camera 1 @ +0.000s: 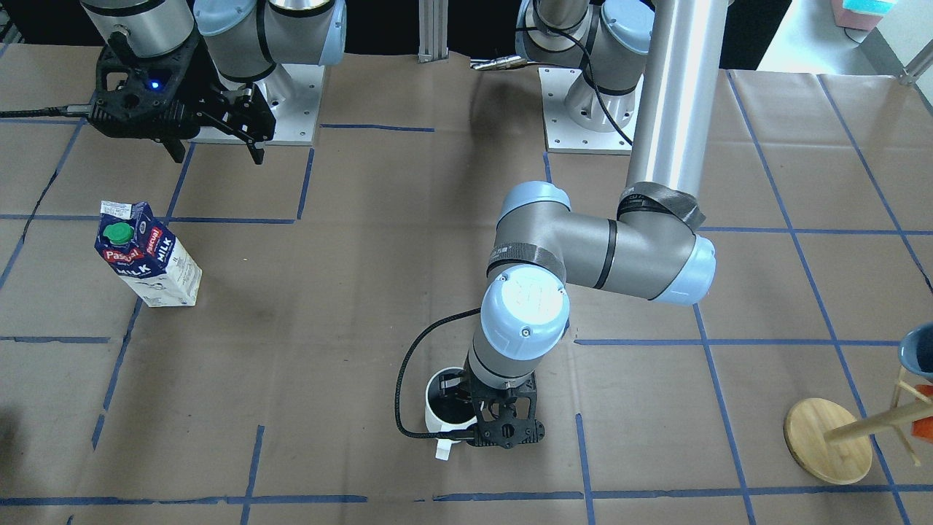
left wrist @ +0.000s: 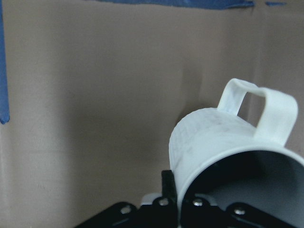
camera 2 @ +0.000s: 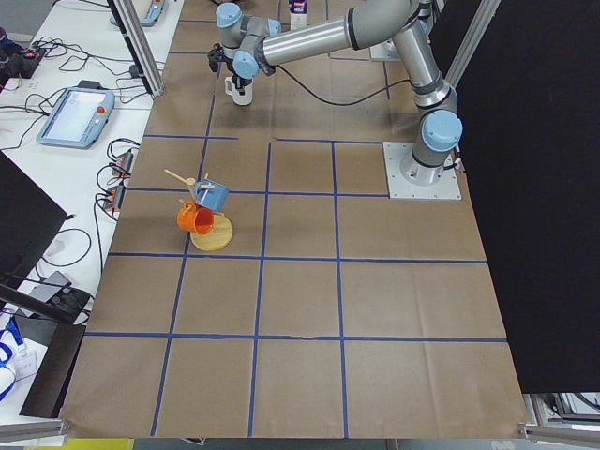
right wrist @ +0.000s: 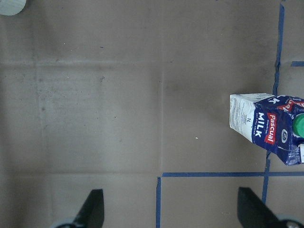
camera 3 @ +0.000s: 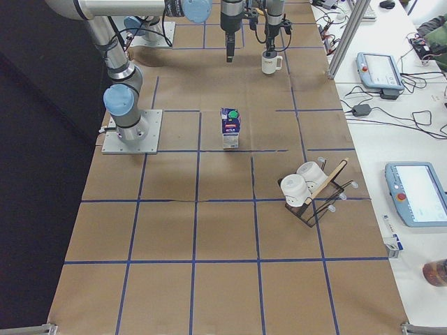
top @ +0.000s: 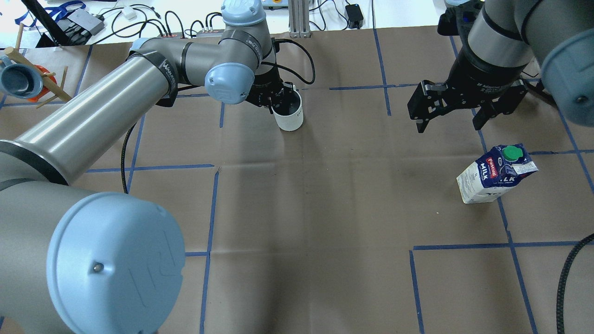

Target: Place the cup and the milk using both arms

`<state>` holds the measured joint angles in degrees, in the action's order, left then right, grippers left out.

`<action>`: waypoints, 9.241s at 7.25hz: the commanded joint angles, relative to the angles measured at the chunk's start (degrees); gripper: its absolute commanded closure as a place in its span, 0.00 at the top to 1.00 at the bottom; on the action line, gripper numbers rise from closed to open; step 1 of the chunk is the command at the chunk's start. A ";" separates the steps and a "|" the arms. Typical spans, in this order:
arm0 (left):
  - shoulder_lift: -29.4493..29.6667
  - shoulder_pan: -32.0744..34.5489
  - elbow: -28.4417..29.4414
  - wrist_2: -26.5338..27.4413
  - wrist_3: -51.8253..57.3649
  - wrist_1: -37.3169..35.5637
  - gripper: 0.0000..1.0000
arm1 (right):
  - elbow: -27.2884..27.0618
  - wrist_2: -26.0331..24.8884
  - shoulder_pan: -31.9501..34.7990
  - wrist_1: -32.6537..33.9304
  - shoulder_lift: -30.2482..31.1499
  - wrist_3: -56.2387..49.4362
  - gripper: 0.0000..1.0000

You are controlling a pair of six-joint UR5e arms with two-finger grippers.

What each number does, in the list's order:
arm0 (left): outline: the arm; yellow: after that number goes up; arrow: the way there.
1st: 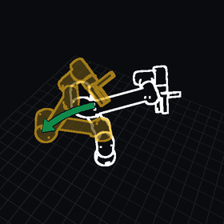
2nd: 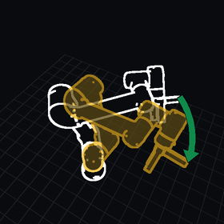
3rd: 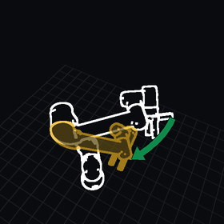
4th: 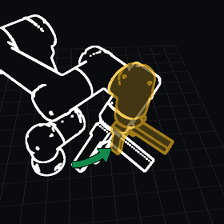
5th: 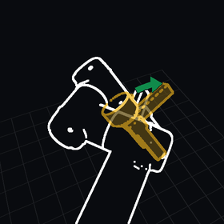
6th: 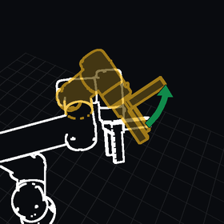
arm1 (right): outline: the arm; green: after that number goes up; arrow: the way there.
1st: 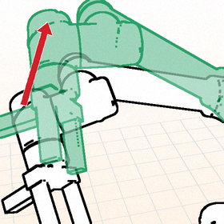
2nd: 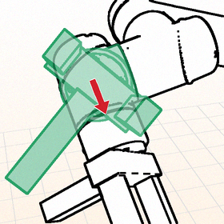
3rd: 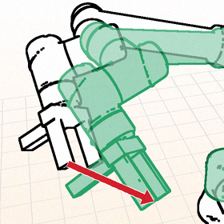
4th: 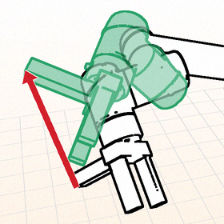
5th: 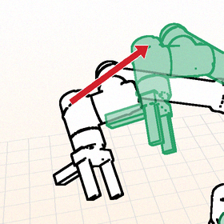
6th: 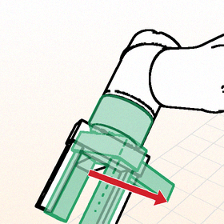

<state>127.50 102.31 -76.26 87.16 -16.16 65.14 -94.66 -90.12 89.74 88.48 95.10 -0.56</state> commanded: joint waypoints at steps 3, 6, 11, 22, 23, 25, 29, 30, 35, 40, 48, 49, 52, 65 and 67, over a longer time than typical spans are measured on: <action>1.53 -0.18 0.67 0.56 0.25 -0.19 0.20 | -0.09 -0.06 -0.18 0.02 -0.18 -0.50 1.00; -0.22 -0.18 -0.11 0.82 -0.01 0.42 1.00 | -0.18 -0.41 -1.40 0.03 -0.26 -5.58 1.00; -19.16 -1.67 -0.82 2.82 5.48 22.94 1.00 | -6.30 -0.23 -17.94 0.46 5.34 -22.82 1.00; -46.98 -10.82 -15.76 3.11 10.27 37.96 1.00 | -24.17 5.04 -25.84 30.08 -4.13 -26.69 1.00; -46.90 -10.82 -15.94 3.19 10.28 38.13 1.00 | -24.17 4.87 -25.84 31.47 -3.96 -26.51 0.84; -47.08 -10.91 -17.08 2.93 10.10 37.96 1.00 | -23.73 4.69 -25.75 31.49 -3.34 -26.69 0.62; -50.50 -10.99 -23.06 3.11 10.80 37.34 1.00 | -19.71 4.69 -23.75 30.88 -2.64 -26.60 0.62; -51.03 -11.17 -22.71 3.02 10.54 37.34 1.00 | -17.16 3.65 -21.99 29.48 -2.81 -26.51 0.59; -50.59 -11.26 -21.92 3.11 11.15 37.78 1.00 | 1.54 2.67 -11.19 13.84 -8.32 -14.15 0.56; -49.37 -11.26 -18.68 3.72 11.50 37.52 1.00 | 20.27 2.58 5.85 11.71 -26.32 8.42 0.57; -49.80 -11.08 -15.68 3.72 16.87 31.89 1.00 | 30.22 2.76 13.89 16.38 -41.75 23.41 0.71; -49.80 -11.17 -15.68 3.81 17.04 31.98 1.00 | 30.23 3.02 13.80 16.11 -41.83 22.63 1.00; -49.80 -11.35 -15.85 3.63 17.13 32.51 1.00 | 29.63 3.11 12.49 14.01 -38.78 15.21 1.00; -50.07 -13.81 -15.59 2.05 16.52 34.53 1.00 | -2.02 1.44 0.00 1.78 1.41 4.60 1.00; -49.98 -13.89 -15.59 2.05 16.60 34.53 1.00 | -2.19 1.17 -0.09 1.96 1.49 3.64 1.00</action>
<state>77.44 88.47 -91.86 89.24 0.37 99.67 -96.68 -88.83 89.65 90.34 96.49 3.48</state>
